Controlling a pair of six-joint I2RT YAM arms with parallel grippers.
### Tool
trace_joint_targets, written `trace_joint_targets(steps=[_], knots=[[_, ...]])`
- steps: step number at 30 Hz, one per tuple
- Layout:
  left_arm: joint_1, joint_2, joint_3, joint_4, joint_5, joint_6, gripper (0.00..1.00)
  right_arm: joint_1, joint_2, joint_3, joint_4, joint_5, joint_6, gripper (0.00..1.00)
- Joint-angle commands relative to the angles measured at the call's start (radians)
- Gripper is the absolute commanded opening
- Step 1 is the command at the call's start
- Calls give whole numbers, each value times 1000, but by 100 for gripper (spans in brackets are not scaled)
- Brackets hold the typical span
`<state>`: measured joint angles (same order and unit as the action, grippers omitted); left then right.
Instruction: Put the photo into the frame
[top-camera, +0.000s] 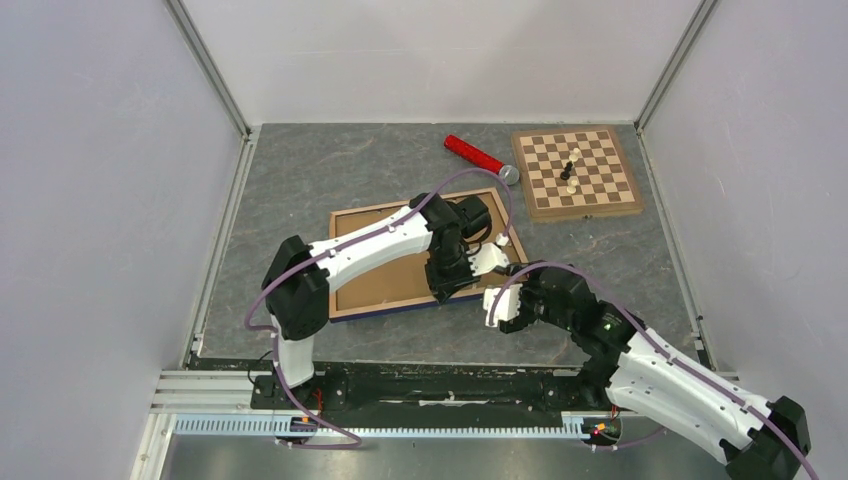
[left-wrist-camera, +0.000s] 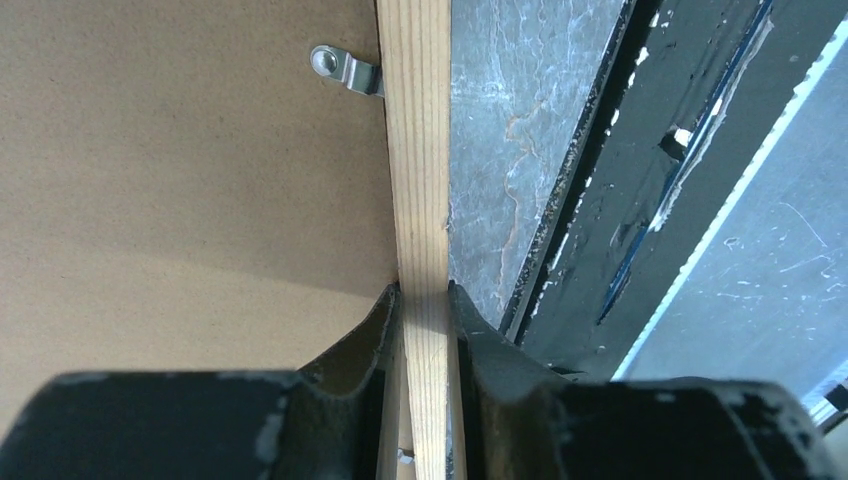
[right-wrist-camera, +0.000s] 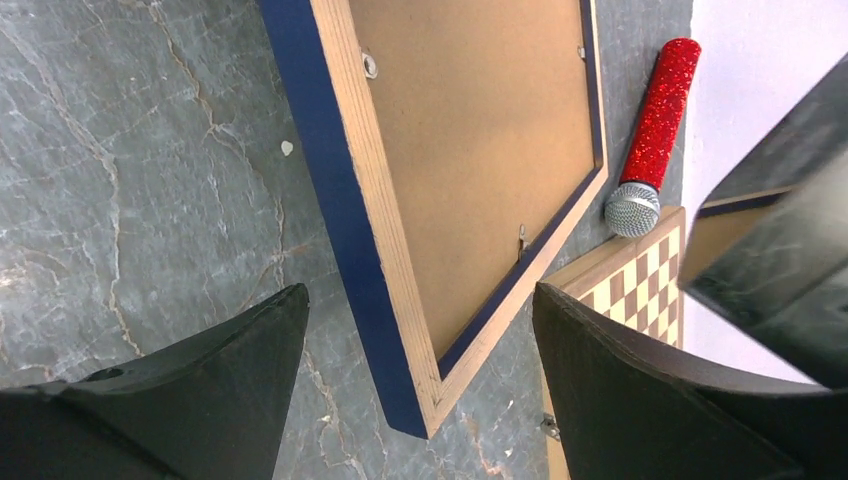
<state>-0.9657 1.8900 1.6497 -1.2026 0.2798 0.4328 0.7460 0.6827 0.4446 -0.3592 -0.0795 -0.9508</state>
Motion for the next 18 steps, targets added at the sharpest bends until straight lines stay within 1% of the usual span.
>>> trace_joint_targets(steps=[1,5,14,18], knots=[[0,-5,66,-30,81,47,2,77,4,-54,109,152,4,84],[0,-1,78,-43,91,48,2,130,9,-106,201,246,-3,81],[-1,7,104,-64,111,48,2,201,38,-165,346,378,-44,77],[0,9,101,-71,110,52,2,204,24,-174,374,405,-49,71]])
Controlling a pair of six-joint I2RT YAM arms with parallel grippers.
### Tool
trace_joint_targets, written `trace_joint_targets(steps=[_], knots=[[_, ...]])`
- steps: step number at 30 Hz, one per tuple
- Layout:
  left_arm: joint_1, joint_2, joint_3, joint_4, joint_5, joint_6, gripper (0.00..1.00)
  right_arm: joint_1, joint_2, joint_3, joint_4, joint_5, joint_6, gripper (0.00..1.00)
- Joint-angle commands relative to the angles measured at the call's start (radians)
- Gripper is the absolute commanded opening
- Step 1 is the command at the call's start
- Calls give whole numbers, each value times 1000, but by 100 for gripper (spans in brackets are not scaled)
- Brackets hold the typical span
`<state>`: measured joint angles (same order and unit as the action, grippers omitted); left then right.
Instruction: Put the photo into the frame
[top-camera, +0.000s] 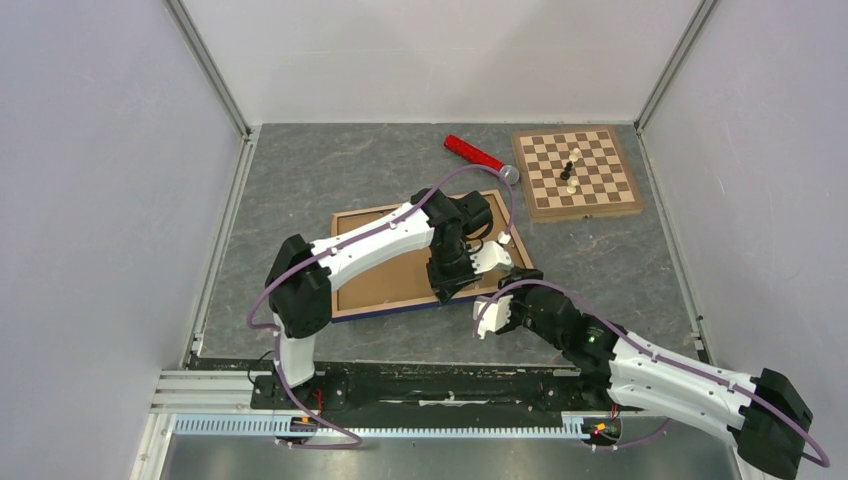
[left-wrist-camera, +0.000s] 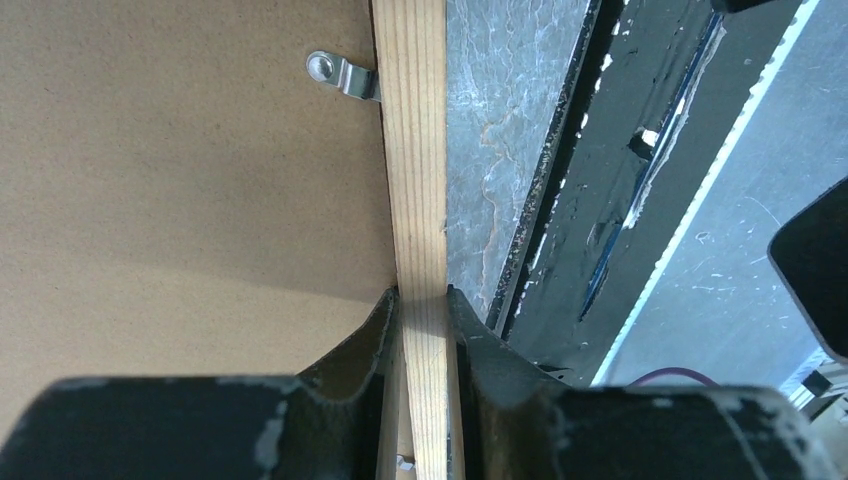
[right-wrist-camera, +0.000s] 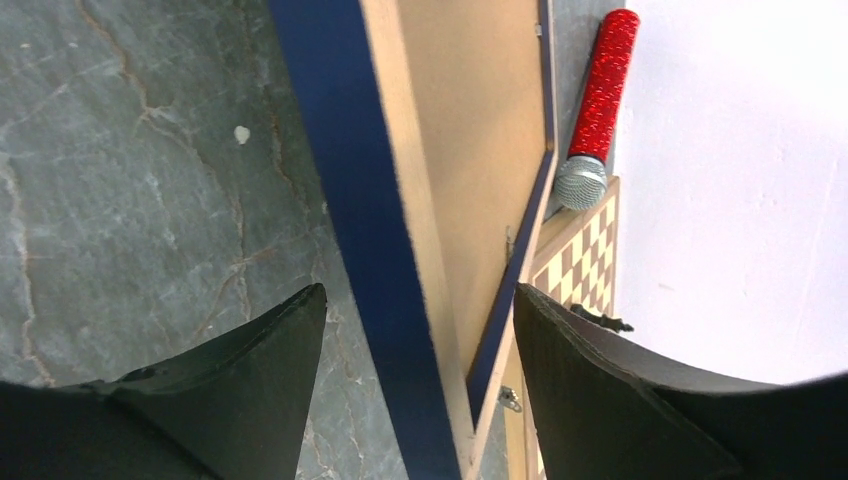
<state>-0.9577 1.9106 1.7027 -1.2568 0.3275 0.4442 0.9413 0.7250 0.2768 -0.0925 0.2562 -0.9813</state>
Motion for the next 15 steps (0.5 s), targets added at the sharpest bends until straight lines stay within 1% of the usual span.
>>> trace_joint_targets(steps=[1,4,6,8,9,11,14,15], knots=[[-7,-13,45,-19,63,43,2,8,-26,-10,111,74,-20,70],[-4,-16,40,-20,72,44,2,8,-51,-30,120,76,-21,63],[0,-20,40,-21,75,42,2,8,-63,-45,130,71,-24,55],[5,-24,40,-22,87,40,2,8,-74,-56,136,67,-23,45],[8,-25,40,-21,91,37,2,8,-81,-58,141,63,-22,38],[11,-27,38,-21,93,36,2,8,-89,-61,143,56,-18,29],[16,-29,38,-22,88,34,2,10,-90,-53,126,48,-8,16],[17,-33,38,-22,86,34,2,9,-88,-47,119,46,-4,14]])
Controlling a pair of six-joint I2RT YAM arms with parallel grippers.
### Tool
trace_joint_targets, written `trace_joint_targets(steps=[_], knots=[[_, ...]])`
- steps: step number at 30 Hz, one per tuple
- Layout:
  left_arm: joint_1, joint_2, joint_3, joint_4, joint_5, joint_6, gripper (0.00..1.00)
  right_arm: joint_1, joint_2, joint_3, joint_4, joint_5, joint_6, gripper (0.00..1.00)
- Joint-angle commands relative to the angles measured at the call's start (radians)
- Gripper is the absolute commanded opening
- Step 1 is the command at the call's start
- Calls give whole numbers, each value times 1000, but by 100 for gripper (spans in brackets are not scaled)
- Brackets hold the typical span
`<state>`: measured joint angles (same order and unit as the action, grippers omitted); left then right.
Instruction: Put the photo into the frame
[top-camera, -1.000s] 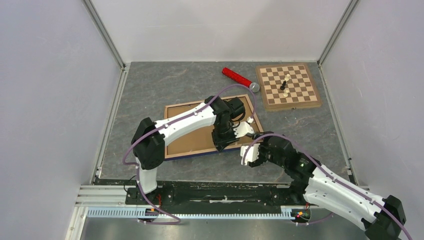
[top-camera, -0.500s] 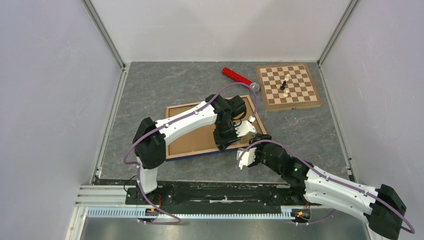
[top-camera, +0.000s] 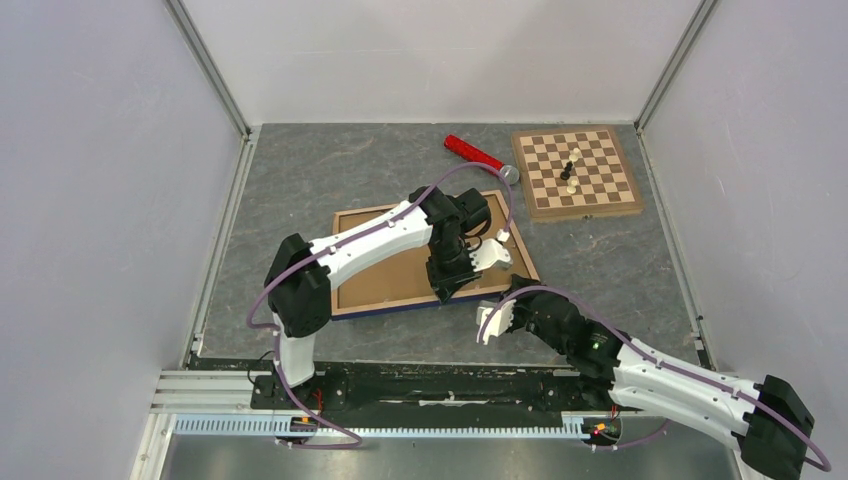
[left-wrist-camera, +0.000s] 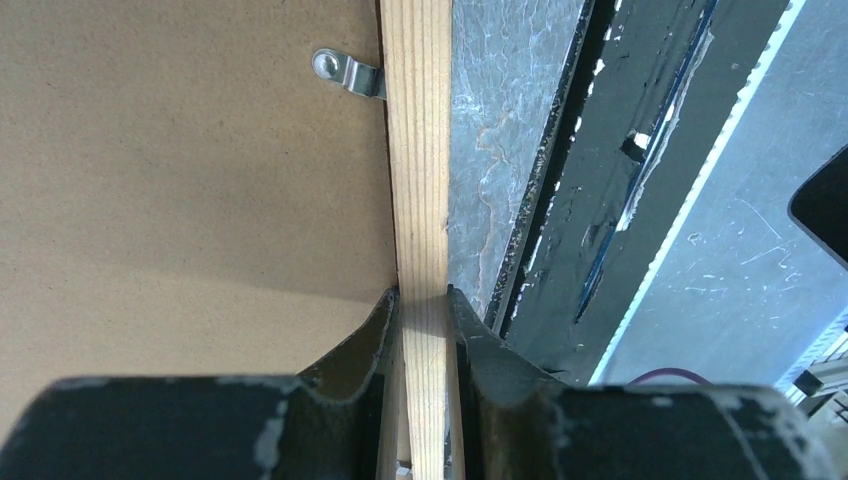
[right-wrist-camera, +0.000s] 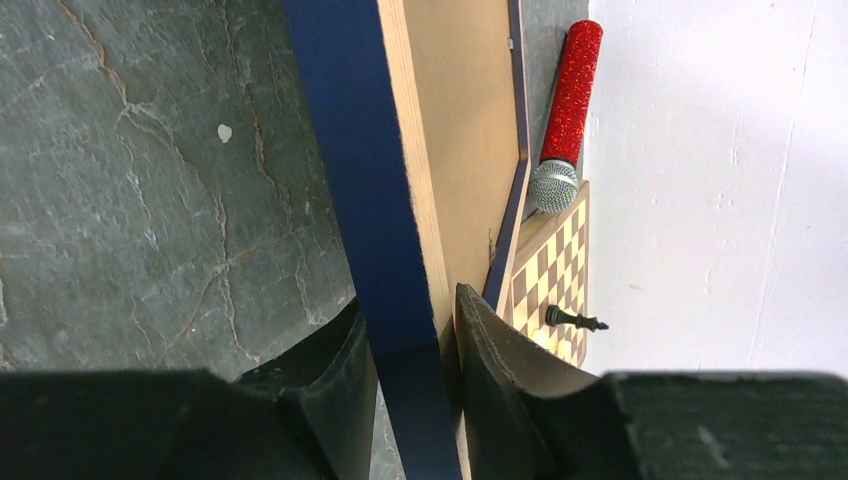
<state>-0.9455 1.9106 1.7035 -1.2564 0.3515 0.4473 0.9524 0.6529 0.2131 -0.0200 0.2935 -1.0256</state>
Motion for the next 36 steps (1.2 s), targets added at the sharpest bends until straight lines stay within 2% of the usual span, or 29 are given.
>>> trace_joint_targets(steps=[1,6,10,14,20,29,36], knots=[[7,-36,39,-23,58,31,3,-3,-16,25,33,5,46,12],[31,-84,39,1,17,29,42,-2,-11,82,-48,-30,70,7],[79,-146,61,8,-22,34,59,-3,17,162,-111,-77,93,3],[156,-218,91,9,-53,42,67,-3,55,263,-163,-112,115,0],[225,-328,143,9,-108,70,73,-3,142,466,-289,-167,158,0],[229,-412,277,0,-200,153,82,-4,312,765,-462,-246,213,0],[229,-414,332,-40,-230,201,88,-5,381,911,-557,-261,224,0]])
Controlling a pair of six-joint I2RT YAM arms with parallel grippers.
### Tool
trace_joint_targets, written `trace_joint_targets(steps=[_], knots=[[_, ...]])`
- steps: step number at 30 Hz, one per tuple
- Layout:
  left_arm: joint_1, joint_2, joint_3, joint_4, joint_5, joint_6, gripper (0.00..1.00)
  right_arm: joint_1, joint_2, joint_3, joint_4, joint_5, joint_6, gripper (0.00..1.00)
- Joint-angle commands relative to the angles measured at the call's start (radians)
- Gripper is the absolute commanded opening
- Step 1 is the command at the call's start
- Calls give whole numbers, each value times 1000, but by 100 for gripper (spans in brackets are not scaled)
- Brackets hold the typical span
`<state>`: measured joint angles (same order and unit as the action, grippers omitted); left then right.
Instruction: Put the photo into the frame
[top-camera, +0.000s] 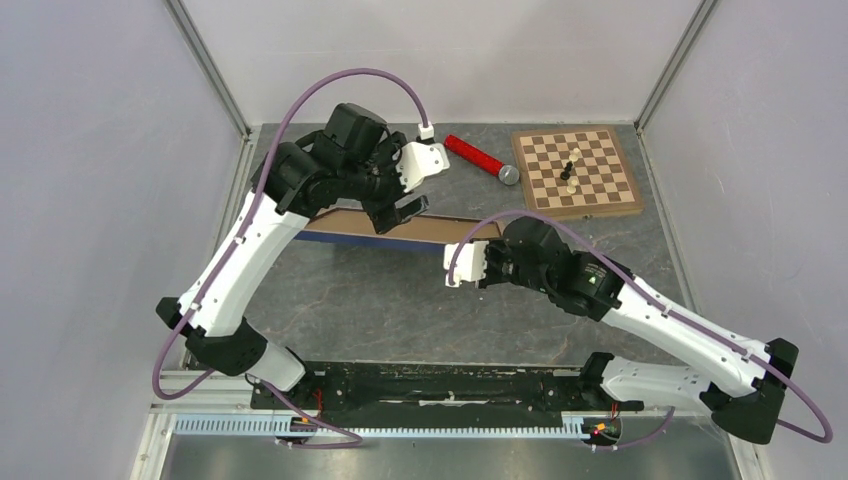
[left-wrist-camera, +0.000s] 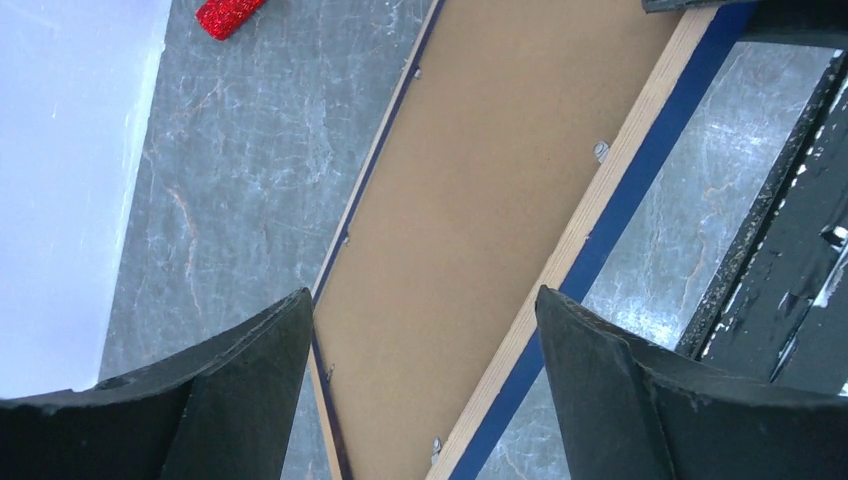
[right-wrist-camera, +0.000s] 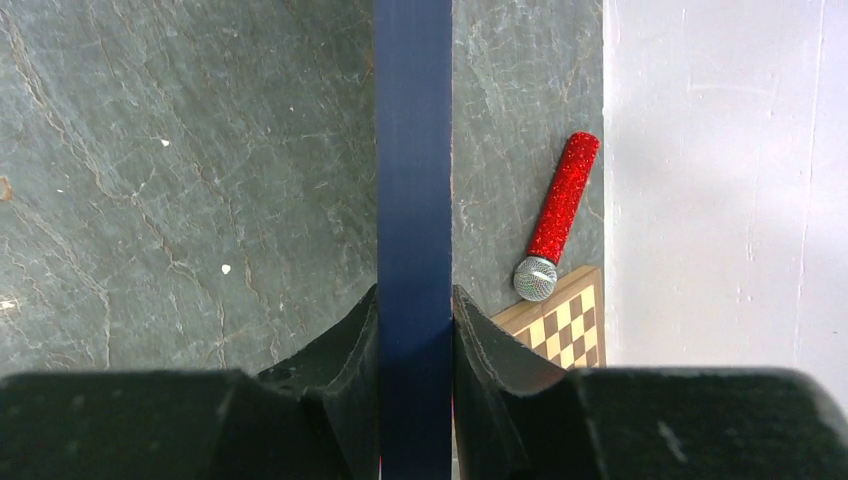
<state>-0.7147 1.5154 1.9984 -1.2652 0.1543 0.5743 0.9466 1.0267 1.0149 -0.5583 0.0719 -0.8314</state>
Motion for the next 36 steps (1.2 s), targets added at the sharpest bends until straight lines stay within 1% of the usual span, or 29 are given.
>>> trace_joint_targets(steps=[1,8,10,15,21,25,30,36], knots=[[-2,-22,37,-32,-35,78,90,-3,10,116,-24,-41,32,0],[-5,-52,40,-51,-43,105,91,-52,38,167,-53,-69,53,0],[-6,-61,40,-60,-46,115,91,-83,46,189,-65,-115,57,0],[-24,-82,39,-81,-31,126,91,-130,71,245,-98,-174,59,0],[-63,-61,35,-82,-38,120,91,-171,85,274,-107,-240,71,0],[-67,-62,19,-56,-43,110,91,-199,84,271,-106,-265,78,0],[-68,-125,-48,30,-62,130,91,-231,82,268,-106,-306,88,0],[-68,-176,-118,68,-61,155,91,-247,63,242,-86,-323,108,0]])
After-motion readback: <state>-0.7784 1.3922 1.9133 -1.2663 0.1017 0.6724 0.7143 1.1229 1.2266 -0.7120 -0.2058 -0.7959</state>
